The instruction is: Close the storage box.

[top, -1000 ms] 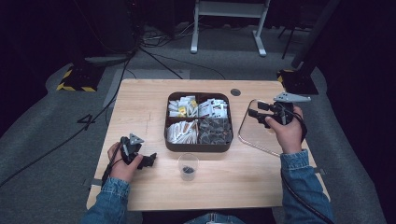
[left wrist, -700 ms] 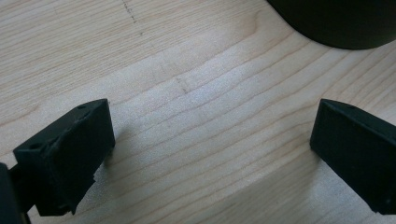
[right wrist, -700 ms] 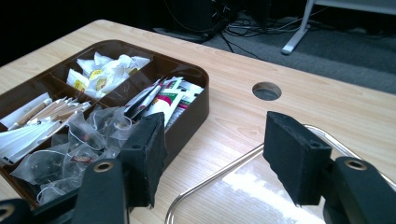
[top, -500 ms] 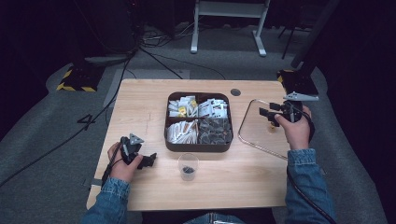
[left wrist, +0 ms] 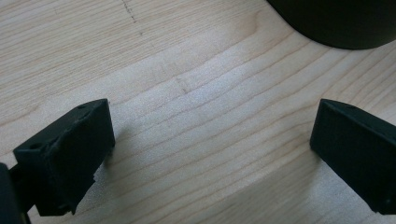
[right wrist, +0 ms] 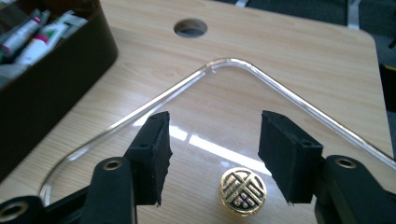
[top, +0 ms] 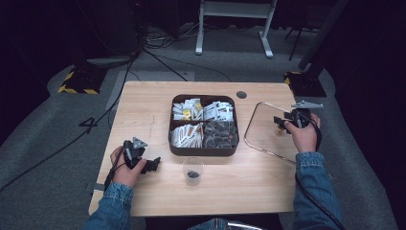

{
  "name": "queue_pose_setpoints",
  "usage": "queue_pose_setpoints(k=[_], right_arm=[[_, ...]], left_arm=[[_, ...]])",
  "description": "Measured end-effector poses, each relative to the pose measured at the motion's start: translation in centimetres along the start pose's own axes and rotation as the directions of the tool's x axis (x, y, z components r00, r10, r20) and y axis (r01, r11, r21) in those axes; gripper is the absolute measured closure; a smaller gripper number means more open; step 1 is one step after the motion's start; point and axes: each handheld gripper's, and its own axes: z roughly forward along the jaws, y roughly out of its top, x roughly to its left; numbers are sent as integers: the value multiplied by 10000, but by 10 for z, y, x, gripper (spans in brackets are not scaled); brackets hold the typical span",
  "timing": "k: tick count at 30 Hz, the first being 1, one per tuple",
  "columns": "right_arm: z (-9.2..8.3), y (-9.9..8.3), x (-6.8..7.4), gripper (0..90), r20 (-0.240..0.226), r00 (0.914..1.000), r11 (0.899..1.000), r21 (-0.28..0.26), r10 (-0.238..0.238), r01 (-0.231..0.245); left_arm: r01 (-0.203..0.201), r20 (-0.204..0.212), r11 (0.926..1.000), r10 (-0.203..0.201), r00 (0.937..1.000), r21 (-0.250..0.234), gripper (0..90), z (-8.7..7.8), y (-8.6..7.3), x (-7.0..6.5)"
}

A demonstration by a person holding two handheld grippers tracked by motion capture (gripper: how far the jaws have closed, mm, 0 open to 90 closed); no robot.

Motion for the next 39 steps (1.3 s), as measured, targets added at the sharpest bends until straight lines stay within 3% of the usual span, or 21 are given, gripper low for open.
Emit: queue_pose_setpoints(k=[7,12,27,39], right_arm=[[14,-16,-13,447,188,9984,9977,430,525,-532],[20,-24,-15,476,210,9950,9902,981,973,-989],[34,-34,-16,578,500,9979,9799,1927,419,-508],[34,-36,-18,587,437,9977,9829,1742,524,-592]], left_arm=[[-1,1,10000,1,10000,0,2,0,0,0],[-3,-12,10000,3,10000,7,2,0,0,0],[-3,0,10000,3,10000,-1,2,0,0,0],[-2,-13,10000,2,10000,8,2,0,0,0]])
